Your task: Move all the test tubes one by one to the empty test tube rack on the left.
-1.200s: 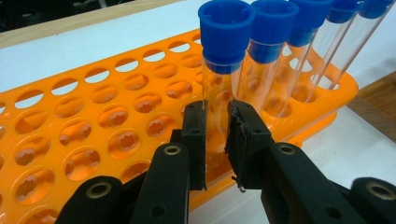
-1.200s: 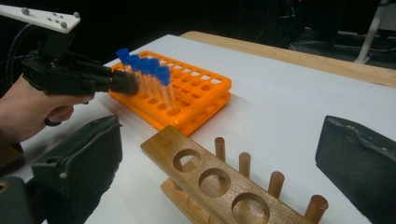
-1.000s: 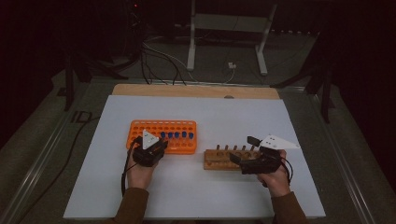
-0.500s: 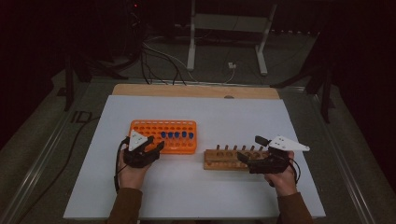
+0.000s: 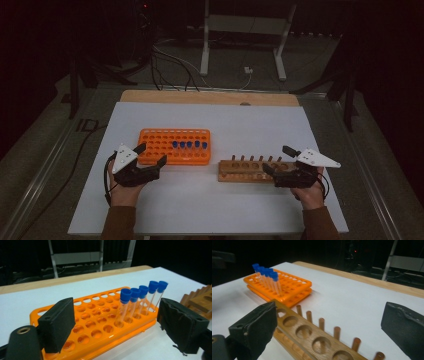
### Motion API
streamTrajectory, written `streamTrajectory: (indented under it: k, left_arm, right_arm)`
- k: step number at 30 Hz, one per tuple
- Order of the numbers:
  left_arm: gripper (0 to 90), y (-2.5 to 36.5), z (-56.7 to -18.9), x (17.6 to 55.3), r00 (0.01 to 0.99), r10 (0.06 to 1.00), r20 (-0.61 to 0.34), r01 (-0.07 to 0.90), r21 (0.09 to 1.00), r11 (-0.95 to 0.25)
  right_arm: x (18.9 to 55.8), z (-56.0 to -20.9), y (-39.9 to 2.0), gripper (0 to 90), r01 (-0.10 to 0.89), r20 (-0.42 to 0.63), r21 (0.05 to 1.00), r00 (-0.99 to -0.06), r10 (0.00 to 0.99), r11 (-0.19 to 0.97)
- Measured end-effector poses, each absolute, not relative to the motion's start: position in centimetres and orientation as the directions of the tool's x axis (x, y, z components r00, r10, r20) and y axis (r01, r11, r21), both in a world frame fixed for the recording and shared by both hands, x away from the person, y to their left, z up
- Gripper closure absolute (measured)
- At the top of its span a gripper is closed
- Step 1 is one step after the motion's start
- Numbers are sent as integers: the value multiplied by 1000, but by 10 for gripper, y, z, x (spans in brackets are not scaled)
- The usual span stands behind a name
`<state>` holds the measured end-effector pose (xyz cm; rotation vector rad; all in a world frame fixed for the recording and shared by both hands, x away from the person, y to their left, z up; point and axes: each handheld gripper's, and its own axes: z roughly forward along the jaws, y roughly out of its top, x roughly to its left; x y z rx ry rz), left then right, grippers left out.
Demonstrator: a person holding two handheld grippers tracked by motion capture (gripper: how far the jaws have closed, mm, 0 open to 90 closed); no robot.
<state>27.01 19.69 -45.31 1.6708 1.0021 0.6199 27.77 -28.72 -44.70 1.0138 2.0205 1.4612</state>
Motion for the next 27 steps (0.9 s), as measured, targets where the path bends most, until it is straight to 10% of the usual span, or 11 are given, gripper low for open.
streamTrajectory:
  k: [27]
  left_arm:
    - [8, 231, -451, 250, 448, 887, -113, 285, 958, -22]
  right_arm:
    - [275, -456, -315, 9, 291, 84, 950, -590, 803, 115]
